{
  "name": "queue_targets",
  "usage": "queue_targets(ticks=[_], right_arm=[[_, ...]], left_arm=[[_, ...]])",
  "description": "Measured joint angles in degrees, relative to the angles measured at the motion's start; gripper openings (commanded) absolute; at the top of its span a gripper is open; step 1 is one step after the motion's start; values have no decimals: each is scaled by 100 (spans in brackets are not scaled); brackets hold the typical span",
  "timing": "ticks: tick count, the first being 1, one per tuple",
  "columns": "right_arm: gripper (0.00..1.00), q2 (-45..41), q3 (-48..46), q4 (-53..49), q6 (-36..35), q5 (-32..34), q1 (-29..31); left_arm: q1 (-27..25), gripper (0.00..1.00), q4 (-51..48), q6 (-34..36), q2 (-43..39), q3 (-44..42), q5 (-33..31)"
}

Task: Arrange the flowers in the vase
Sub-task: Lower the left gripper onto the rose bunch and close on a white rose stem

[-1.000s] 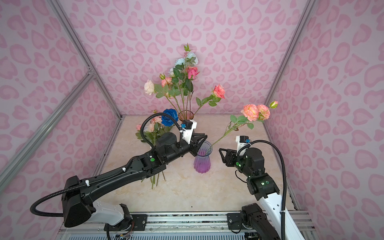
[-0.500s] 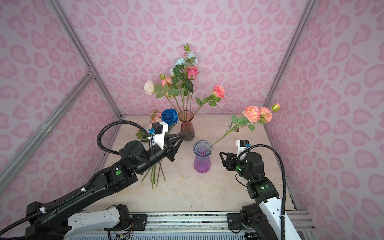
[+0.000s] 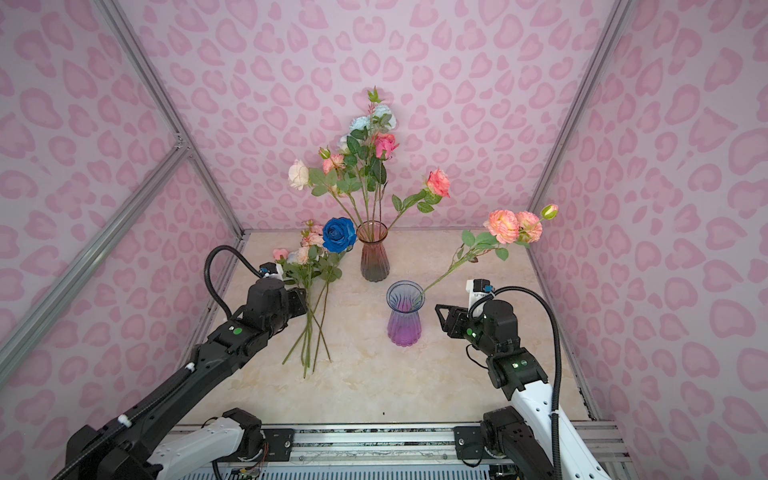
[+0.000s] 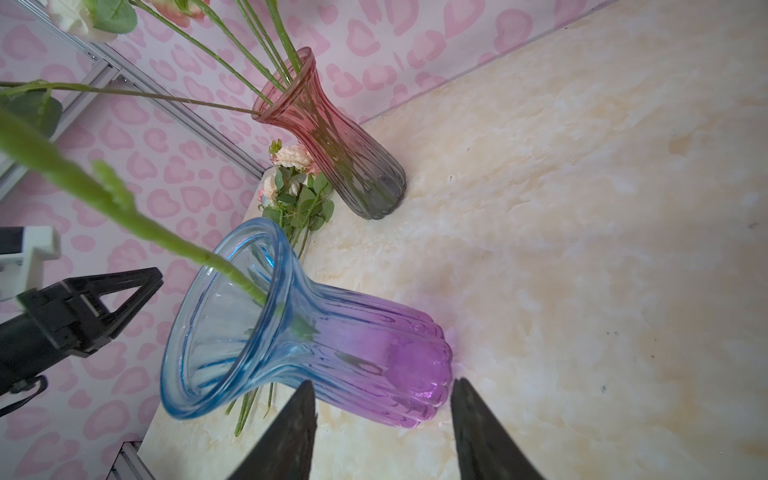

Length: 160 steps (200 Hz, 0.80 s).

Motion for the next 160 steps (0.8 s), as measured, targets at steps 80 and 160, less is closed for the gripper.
queue_targets(ticks=[80, 160], right_arm=[[54, -107, -210, 120, -4, 13, 11], [55, 109, -264, 260, -111, 48, 2]], left_arm=[[905, 21, -44, 37, 3558, 2055, 470], [1093, 20, -170, 227, 3982, 2063, 507]])
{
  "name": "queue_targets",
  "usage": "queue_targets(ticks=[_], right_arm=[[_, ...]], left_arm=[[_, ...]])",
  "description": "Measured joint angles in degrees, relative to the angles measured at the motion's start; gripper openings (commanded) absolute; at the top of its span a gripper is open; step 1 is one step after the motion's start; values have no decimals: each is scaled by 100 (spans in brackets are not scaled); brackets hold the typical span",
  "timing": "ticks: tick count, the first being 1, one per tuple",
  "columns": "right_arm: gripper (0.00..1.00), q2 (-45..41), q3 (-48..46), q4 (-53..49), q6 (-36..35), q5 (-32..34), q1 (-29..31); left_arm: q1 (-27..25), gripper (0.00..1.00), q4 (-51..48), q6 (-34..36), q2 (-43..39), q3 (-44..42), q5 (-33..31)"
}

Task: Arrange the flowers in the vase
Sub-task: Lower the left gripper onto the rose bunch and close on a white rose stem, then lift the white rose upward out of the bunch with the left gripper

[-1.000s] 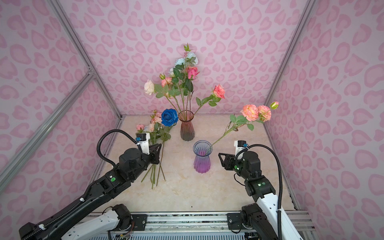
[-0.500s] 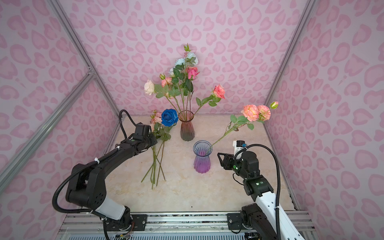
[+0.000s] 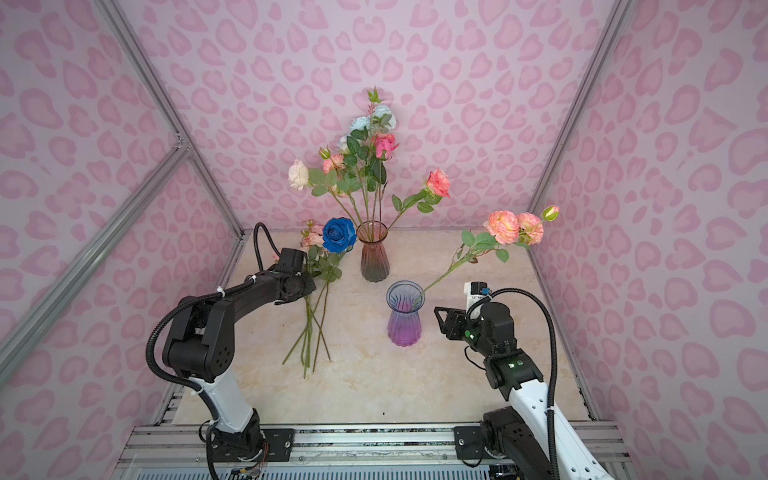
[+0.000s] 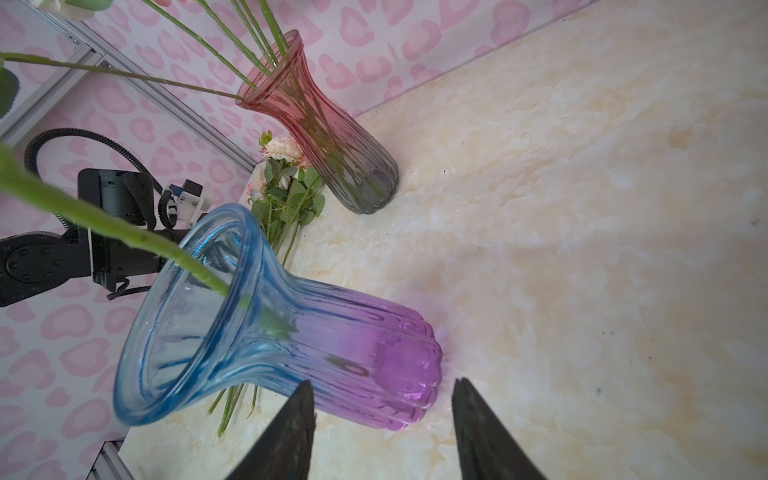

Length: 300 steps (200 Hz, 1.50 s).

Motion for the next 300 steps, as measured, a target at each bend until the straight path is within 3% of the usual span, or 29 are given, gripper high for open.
queue_targets(ticks=[78, 152, 191, 220, 300], right_arm=[[55, 33, 0, -4, -68, 2, 0], [55, 105, 44, -4, -81, 22, -15], [54, 160, 74, -2, -74, 76, -13], [55, 164, 74, 2, -52, 76, -9], [55, -33, 142, -24, 24, 37, 2]], left_arm=[[197, 20, -28, 155, 651, 767, 57], [240, 20, 0, 326, 997, 855, 321], [240, 3, 96, 411, 990, 798, 367], [245, 3, 48, 409, 586, 656, 433], [238, 3, -37, 396, -1578, -52, 511]])
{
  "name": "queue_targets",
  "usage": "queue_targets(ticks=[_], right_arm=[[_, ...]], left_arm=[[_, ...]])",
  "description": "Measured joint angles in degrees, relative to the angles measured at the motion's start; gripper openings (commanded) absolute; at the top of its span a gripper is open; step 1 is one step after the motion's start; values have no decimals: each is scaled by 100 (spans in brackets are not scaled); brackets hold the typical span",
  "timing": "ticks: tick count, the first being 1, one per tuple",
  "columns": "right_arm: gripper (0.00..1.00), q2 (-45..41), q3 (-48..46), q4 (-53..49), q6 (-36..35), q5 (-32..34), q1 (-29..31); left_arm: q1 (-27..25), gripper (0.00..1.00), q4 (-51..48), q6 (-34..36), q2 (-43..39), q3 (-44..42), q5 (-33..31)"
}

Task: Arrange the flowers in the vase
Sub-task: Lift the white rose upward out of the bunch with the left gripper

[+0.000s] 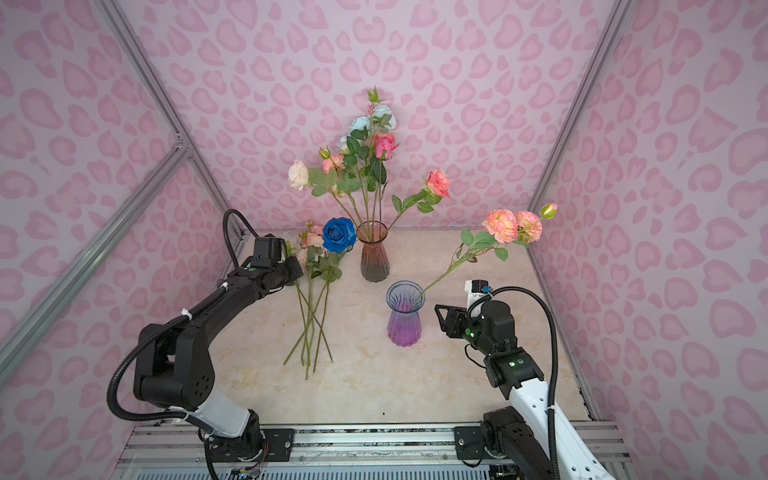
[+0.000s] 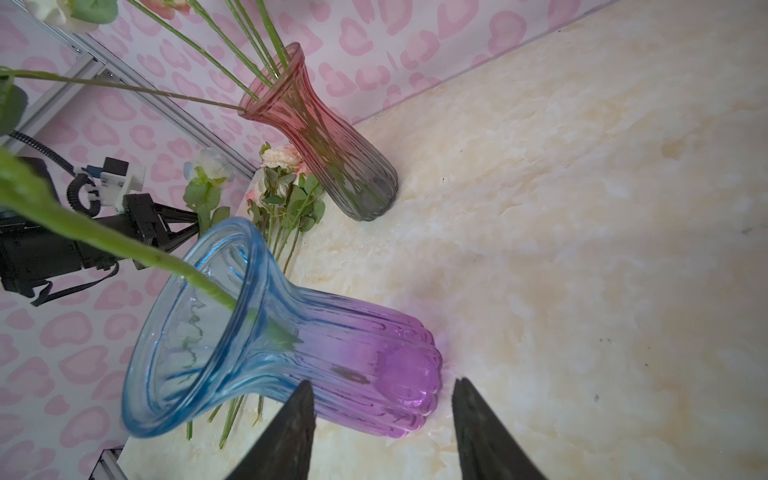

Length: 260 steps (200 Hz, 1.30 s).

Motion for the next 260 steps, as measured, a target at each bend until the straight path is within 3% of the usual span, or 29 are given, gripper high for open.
queue_targets(ticks=[80, 155, 216, 260], right_arm=[[55, -345, 179, -105, 44, -90, 11], [56, -1123, -131, -144, 199, -682, 24], [66, -1088, -46, -553, 304, -1582, 238], [67, -1071, -76, -645, 278, -1663, 354]], left_arm=[[-114, 3, -2, 275, -2728, -407, 280], [-1078, 3, 938, 946, -5665, -1676, 345], [-1283, 3, 1534, 743, -5976, -1742, 1029], [-2096, 3, 2146, 769, -5466, -1298, 1252]])
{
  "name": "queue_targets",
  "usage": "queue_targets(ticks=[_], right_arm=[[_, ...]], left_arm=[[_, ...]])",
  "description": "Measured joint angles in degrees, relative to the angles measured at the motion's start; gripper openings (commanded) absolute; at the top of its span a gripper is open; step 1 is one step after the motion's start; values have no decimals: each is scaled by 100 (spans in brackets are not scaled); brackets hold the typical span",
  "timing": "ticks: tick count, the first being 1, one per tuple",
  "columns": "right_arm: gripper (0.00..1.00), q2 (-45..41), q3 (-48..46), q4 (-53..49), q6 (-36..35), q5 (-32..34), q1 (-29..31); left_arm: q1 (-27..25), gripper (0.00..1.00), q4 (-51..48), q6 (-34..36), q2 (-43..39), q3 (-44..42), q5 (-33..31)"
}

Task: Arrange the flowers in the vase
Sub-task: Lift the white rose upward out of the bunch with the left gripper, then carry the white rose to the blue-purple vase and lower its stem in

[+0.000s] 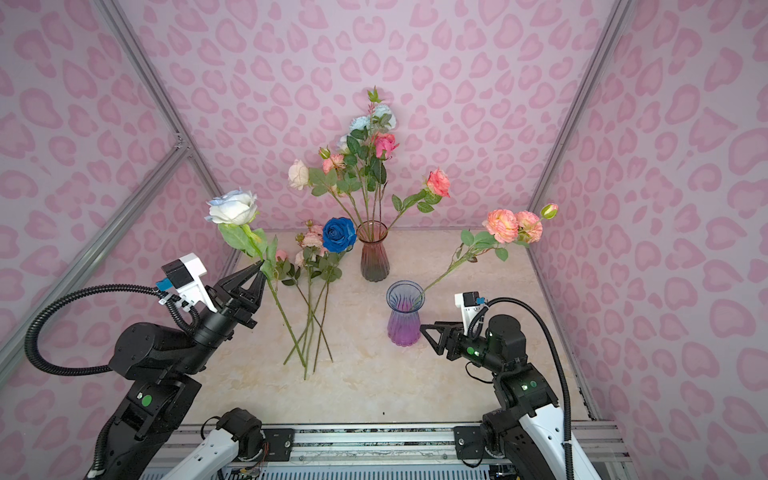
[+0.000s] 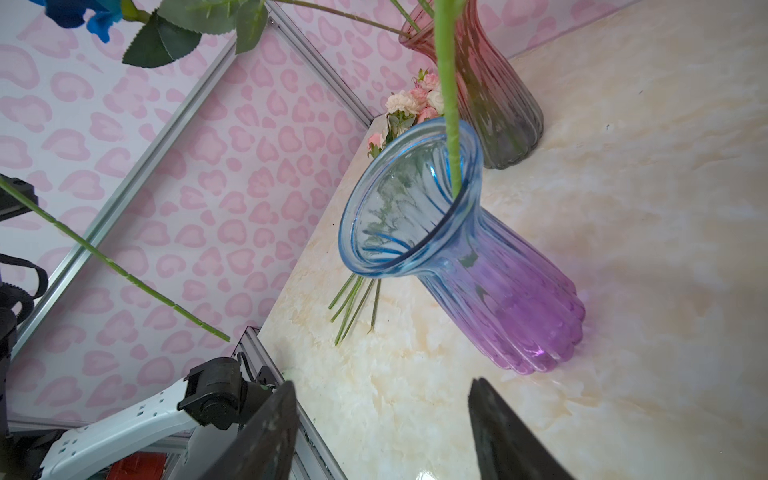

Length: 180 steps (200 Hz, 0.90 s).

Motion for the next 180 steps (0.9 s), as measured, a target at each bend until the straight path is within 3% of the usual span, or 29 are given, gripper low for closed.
queue_targets(ticks=[35, 55, 78, 180], right_arm=[[73, 181, -35, -11, -50, 199, 4], [86, 184, -48, -24, -90, 396, 4], [98, 68, -48, -68, -138, 595, 4], [99, 35, -68, -289, -282, 896, 4]], left_arm=[[-1034, 3, 750, 435, 1204, 549, -94], [-1541, 3, 1106, 763, 1998, 1003, -101], [-1786, 3, 1593, 951, 2710, 1464, -120], [-2273, 3, 2806, 1036, 4594, 2535, -157]])
